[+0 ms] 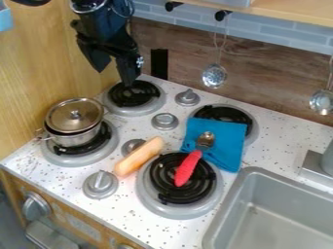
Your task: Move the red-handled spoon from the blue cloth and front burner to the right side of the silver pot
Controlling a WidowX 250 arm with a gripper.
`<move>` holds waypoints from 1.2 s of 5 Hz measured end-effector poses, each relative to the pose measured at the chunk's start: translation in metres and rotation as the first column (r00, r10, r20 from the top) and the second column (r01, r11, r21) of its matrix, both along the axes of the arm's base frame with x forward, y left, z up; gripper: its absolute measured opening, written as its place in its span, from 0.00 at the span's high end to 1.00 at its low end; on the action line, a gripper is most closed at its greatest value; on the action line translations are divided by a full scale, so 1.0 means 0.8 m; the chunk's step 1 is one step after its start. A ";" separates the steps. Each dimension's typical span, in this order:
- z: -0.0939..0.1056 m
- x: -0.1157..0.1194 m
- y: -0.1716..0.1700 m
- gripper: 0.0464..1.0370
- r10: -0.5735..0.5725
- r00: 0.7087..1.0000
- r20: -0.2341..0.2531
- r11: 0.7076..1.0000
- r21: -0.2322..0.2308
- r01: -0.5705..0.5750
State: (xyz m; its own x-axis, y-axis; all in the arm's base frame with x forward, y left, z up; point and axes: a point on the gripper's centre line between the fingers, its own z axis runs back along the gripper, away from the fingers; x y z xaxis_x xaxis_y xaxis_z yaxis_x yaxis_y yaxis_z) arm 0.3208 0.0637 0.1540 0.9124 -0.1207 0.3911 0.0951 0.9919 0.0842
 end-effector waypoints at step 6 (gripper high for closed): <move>-0.067 -0.008 -0.053 0.03 -0.029 0.989 -0.144 0.999 -0.026 0.025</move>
